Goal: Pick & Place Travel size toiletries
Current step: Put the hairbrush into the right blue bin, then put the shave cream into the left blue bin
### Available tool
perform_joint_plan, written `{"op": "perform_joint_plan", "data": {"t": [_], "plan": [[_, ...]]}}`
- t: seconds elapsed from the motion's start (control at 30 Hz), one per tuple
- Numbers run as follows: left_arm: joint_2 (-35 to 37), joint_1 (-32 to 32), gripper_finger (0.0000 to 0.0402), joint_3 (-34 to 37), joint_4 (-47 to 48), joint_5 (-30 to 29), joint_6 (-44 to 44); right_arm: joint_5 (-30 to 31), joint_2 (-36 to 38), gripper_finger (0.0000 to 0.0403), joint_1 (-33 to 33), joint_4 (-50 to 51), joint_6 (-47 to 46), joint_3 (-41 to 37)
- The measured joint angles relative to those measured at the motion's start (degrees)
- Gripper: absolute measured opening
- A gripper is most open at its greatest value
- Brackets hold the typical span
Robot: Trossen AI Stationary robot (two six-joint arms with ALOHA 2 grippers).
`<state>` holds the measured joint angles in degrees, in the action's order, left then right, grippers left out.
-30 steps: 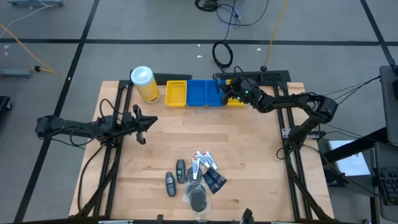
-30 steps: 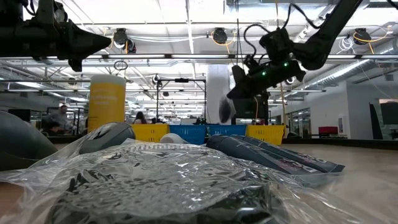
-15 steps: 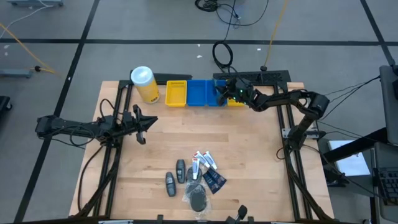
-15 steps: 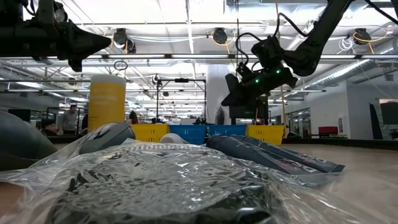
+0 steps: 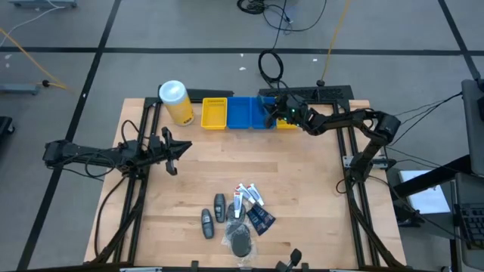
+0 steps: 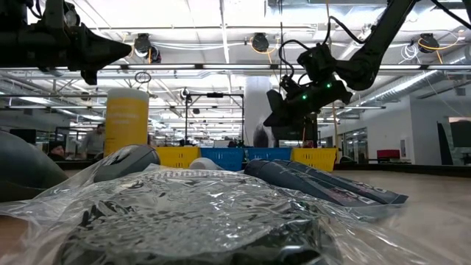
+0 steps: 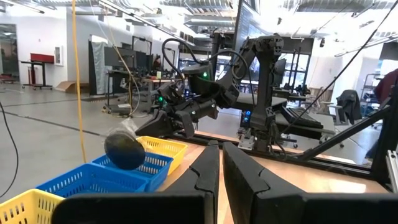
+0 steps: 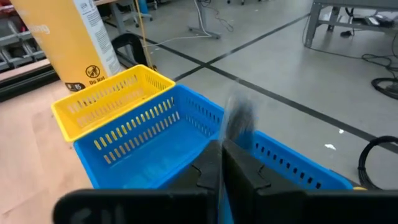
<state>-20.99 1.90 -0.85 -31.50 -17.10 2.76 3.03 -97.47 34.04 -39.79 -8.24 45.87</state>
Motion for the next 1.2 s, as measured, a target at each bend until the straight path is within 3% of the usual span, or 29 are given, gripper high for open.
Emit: {"op": "perform_joint_plan", "data": {"t": [0.47,0.97,1.2], "plan": [[0.0,0.0,0.0021,0.0,0.3,0.0,0.0,-0.5,0.0,0.0109,-0.4,0.0,0.0,0.0],[0.0,0.0,0.0021,0.0,0.5,0.0,0.1,-22.7,0.1,0.0103,-8.2,0.0,0.4,-0.1],[0.0,0.0,0.0021,0.0,1.3,0.0,0.1,-27.3,0.2,0.0101,-14.3,1.1,0.6,-0.1]]}}
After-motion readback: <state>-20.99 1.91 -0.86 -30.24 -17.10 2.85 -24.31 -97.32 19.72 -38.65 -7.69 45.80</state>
